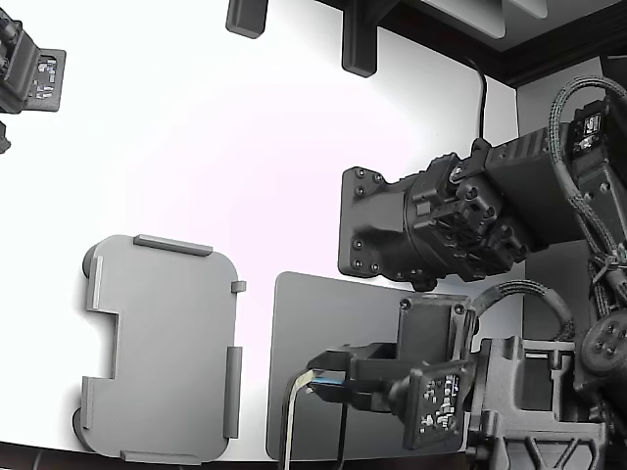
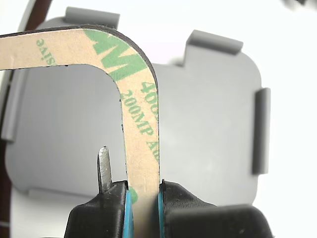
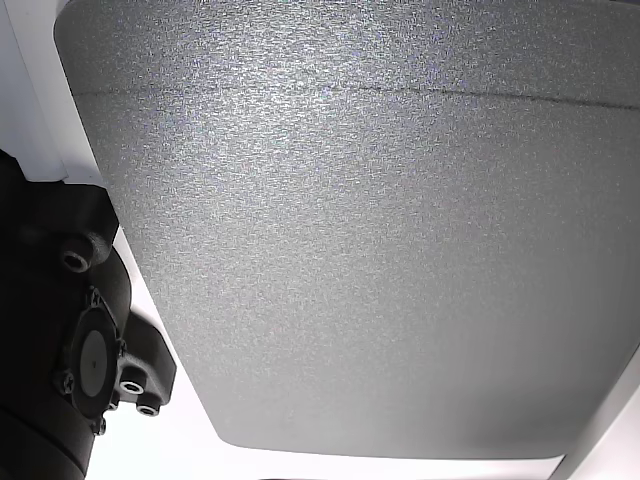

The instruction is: Grab top frame and put it into gray box.

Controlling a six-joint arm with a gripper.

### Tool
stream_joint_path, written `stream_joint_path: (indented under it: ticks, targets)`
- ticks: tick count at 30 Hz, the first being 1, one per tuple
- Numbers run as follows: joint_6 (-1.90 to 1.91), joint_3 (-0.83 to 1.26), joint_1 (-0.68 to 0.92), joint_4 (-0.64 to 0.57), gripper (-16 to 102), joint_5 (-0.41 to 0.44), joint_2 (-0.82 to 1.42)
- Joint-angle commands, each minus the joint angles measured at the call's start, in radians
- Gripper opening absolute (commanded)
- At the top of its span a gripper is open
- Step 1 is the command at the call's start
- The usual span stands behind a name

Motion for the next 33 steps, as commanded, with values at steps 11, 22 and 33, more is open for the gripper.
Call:
stream_joint_path:
  ticks: [11,22,33]
  targets:
    - [0.716,-0.038,-0.233,0.009,-11,-0.173,-0.055]
    - [0.954,-0.072,-0.347,0.008,-11,-0.245,-0.127]
    - [1.454,-0.112,-0.405,0.009,-11,-0.344,-0.225]
